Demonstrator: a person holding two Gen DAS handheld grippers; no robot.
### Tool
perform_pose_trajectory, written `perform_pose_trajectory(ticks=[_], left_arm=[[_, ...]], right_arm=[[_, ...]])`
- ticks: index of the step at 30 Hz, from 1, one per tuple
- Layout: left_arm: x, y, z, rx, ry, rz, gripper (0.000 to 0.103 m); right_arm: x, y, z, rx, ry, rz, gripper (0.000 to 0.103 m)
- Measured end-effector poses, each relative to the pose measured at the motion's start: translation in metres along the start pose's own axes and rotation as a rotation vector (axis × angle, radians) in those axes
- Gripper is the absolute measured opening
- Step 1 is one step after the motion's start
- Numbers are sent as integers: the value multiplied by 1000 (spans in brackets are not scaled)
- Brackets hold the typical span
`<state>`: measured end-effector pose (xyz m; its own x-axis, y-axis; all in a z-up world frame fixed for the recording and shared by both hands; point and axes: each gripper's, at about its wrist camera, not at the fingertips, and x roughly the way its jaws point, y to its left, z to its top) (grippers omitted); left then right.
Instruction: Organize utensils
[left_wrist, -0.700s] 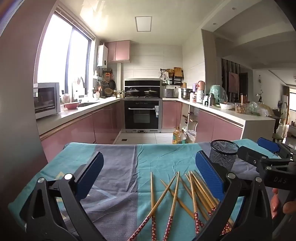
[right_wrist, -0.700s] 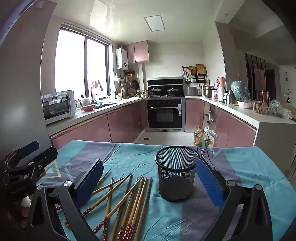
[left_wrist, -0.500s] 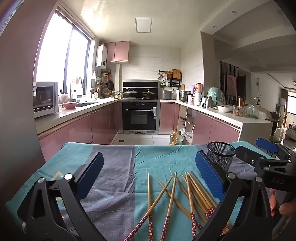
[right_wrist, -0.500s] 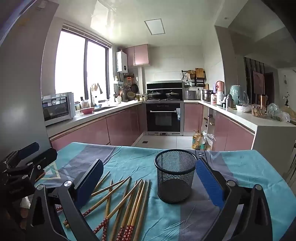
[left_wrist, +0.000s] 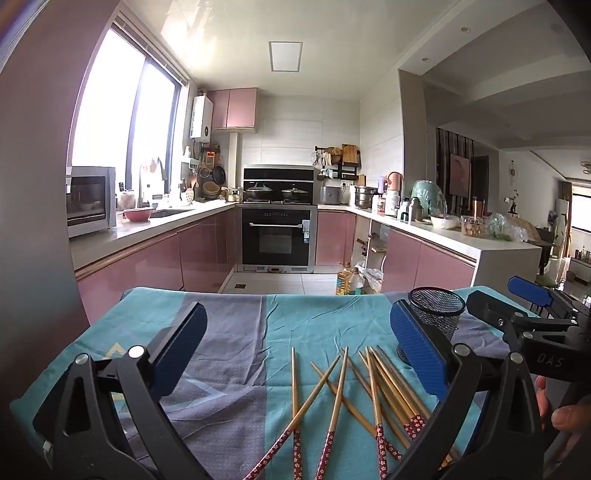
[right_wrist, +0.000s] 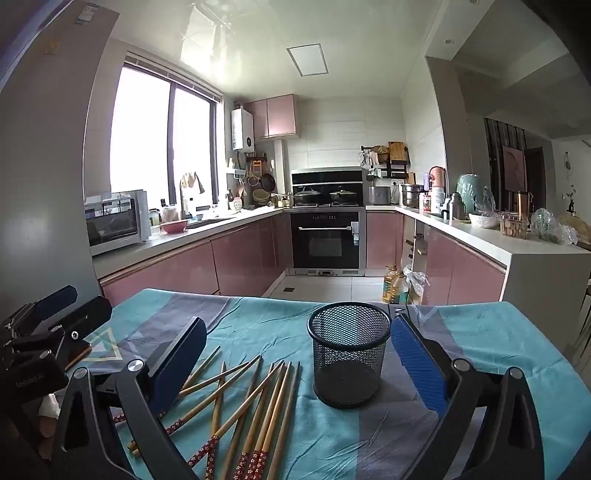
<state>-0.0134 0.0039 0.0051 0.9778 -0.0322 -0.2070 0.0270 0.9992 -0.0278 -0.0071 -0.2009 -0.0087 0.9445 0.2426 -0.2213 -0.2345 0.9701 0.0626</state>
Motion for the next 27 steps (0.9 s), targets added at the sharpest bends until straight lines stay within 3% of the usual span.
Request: perform_pose_trajectory(ticks=[27], left_arm=[[5,-4,3,-6,0,-8,98]], right_arm=[[-1,2,-2,3,-30,-14,97]])
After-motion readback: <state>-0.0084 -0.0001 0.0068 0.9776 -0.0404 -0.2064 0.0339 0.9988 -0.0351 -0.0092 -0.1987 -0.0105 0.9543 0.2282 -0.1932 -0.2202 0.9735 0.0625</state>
